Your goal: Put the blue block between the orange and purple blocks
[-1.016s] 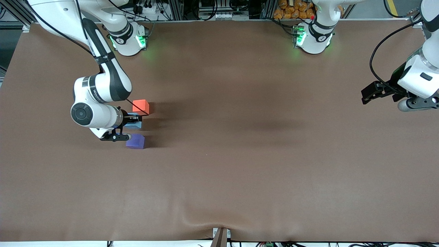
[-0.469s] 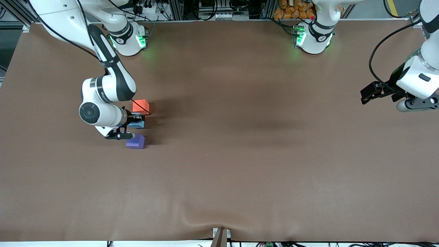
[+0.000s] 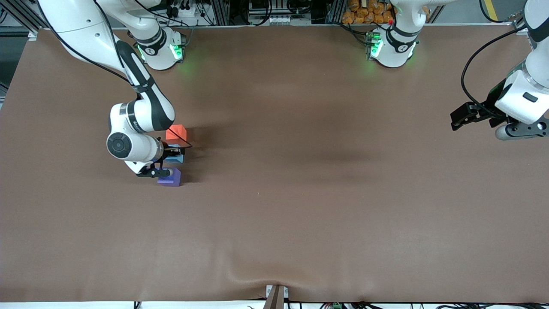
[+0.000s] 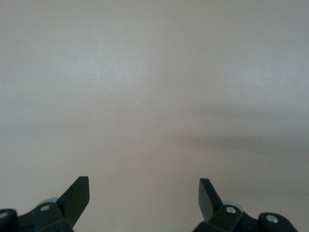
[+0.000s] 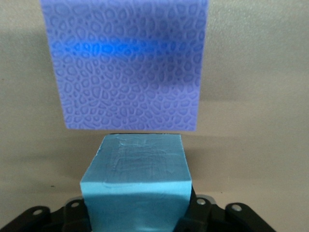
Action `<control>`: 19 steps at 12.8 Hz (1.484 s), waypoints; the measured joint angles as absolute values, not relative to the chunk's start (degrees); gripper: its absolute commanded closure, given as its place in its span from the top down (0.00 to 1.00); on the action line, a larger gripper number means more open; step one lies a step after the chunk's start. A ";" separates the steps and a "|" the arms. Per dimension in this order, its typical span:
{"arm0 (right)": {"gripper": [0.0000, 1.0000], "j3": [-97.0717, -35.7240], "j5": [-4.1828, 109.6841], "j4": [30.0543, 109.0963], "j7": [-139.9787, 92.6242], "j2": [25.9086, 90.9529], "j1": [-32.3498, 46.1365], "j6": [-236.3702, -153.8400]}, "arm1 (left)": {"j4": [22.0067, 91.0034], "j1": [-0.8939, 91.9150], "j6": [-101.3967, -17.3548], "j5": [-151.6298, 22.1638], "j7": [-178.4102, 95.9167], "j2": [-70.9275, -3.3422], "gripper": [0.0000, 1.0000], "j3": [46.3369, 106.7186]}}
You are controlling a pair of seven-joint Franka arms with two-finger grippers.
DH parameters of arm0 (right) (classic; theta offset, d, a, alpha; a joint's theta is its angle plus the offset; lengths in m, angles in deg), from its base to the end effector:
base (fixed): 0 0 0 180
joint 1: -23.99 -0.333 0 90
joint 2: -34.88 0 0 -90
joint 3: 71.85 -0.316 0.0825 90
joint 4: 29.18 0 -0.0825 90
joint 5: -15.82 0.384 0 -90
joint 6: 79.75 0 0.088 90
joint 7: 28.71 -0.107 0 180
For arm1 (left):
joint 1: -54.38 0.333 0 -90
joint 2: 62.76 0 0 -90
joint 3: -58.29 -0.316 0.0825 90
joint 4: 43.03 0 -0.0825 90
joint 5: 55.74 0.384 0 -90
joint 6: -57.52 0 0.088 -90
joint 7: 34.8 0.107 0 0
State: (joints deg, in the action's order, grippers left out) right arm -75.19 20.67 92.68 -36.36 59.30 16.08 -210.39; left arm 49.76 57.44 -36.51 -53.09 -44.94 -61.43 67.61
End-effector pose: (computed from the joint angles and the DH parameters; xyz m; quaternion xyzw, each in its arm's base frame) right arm 0.5327 0.1087 0.1867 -0.9899 0.0015 0.1407 0.0175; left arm 0.5637 -0.0561 0.5948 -0.9993 -0.0322 -0.0024 0.0211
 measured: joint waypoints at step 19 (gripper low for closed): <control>1.00 -66.93 17.61 60.29 -25.11 32.63 22.97 -166.14 | 48.05 57.43 -34.68 -55.29 -44.94 -62.59 1.00 67.84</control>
